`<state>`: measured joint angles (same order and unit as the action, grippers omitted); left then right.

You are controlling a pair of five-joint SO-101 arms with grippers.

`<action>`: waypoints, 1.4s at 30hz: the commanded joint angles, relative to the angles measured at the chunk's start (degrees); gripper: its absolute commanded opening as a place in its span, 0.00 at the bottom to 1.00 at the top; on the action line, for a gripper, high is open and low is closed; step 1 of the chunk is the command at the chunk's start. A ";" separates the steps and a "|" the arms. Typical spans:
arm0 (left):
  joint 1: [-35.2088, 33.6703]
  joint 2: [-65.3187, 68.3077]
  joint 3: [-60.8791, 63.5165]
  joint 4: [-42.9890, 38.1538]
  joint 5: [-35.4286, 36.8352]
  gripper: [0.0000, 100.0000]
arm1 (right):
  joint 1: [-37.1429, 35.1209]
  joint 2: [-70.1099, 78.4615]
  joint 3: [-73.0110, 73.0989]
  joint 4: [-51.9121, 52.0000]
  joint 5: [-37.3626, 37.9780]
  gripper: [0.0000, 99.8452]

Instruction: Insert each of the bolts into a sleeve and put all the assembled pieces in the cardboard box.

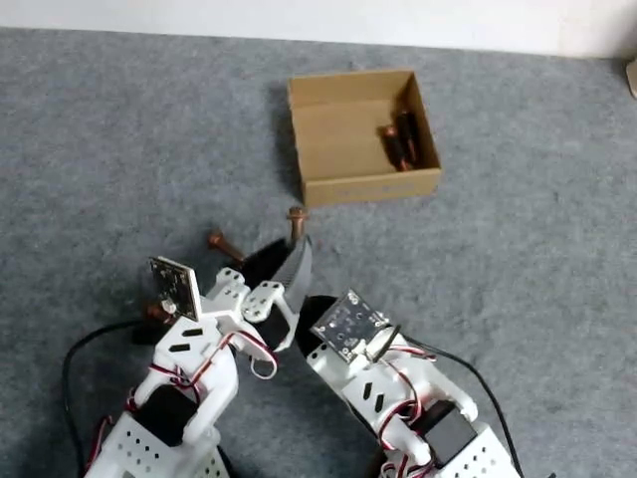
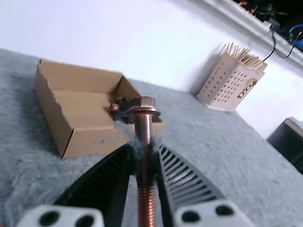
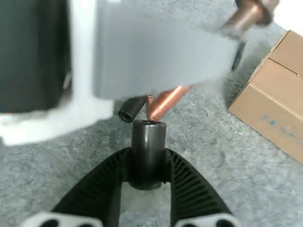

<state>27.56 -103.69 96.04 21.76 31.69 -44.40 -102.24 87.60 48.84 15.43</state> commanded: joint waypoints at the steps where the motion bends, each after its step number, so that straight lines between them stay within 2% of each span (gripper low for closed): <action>1: -0.04 -0.75 1.01 0.00 0.44 0.00 | -0.66 -0.13 -3.38 -0.04 2.20 0.00; 9: 0.04 -0.75 1.01 2.29 0.44 0.00 | -0.66 -0.13 -5.67 0.31 2.02 0.00; 17: 3.21 -0.75 1.01 3.52 0.44 0.00 | -0.48 -0.13 -5.67 0.13 2.02 0.00; 23: 3.21 -0.75 1.01 3.52 0.44 0.00 | 5.49 -0.13 -5.32 -2.42 1.93 0.00; 31: 3.21 -0.75 1.01 3.52 0.44 0.00 | 6.29 -0.13 -5.49 -3.47 1.93 0.00; 35: 3.21 -0.75 1.01 3.52 0.44 0.00 | 9.19 -0.13 -5.67 -3.56 1.76 0.00; 39: 3.21 -0.75 1.10 3.52 0.44 0.00 | 13.32 -0.13 -5.67 -3.56 -3.08 0.00; 42: 3.21 -0.75 1.10 3.60 0.44 0.00 | 14.73 -0.13 -5.67 -3.56 -3.69 0.00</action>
<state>29.76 -104.48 96.04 24.57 32.22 -32.18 -102.15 85.32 48.66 13.14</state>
